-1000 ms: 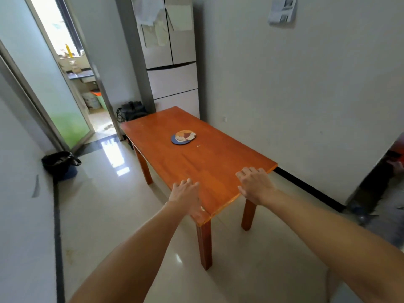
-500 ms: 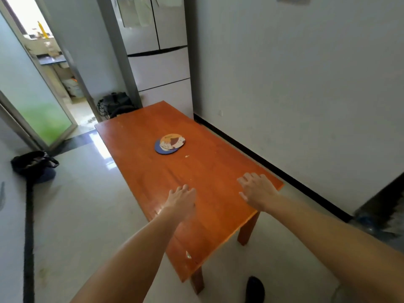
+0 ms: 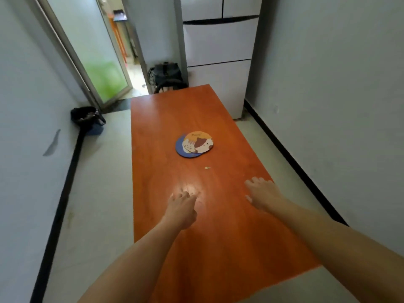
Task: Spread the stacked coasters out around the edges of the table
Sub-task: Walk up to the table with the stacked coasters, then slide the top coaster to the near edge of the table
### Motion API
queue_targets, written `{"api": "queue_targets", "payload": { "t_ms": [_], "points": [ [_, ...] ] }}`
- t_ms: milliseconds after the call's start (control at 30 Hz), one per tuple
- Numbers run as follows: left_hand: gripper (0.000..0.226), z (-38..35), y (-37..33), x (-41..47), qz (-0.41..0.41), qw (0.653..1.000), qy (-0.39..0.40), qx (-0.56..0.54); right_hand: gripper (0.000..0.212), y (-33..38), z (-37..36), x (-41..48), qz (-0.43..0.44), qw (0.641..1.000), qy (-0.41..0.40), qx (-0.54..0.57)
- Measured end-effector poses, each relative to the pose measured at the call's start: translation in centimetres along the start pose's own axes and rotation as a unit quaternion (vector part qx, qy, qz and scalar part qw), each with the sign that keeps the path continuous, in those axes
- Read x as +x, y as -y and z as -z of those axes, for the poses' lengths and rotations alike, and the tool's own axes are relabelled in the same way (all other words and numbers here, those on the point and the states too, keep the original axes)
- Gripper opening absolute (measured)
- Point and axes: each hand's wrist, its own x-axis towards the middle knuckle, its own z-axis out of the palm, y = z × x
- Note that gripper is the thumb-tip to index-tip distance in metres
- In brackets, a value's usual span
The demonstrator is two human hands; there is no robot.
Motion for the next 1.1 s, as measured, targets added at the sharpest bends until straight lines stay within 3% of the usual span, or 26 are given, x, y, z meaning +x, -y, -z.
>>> {"api": "queue_targets", "payload": {
  "t_ms": [367, 567, 700, 800, 933, 1033, 1100],
  "points": [
    [0.032, -4.6, 4.0, 11.1, 0.075, 0.995, -0.028, -0.062, 0.047, 2.7, -1.3, 15.2, 0.069, 0.995, 0.057, 0.038],
    [0.051, -8.4, 5.2, 15.8, 0.086, 0.993, -0.055, -0.062, 0.043, 3.3, -1.6, 25.8, 0.011, 0.992, 0.074, 0.098],
    [0.060, -11.8, 6.0, 15.7, 0.078, 0.990, -0.086, -0.074, 0.043, 4.3, -2.5, 31.9, -0.032, 0.985, 0.027, 0.170],
    [0.064, -12.8, 6.1, 15.6, 0.075, 0.987, -0.104, -0.099, 0.061, 5.1, -3.2, 35.7, -0.145, 0.963, 0.007, 0.228],
    [0.065, -13.0, 6.2, 15.8, 0.082, 0.986, -0.105, -0.099, 0.088, 5.0, -3.4, 39.3, -0.274, 0.906, 0.031, 0.322],
    [0.065, -13.3, 6.2, 15.8, 0.084, 0.987, -0.103, -0.091, 0.081, 4.9, -3.7, 40.2, -0.323, 0.859, 0.034, 0.396],
    [0.065, -13.3, 6.0, 15.8, 0.082, 0.987, -0.106, -0.091, 0.063, 5.1, -3.9, 40.1, -0.329, 0.837, 0.003, 0.437]
  ]
}}
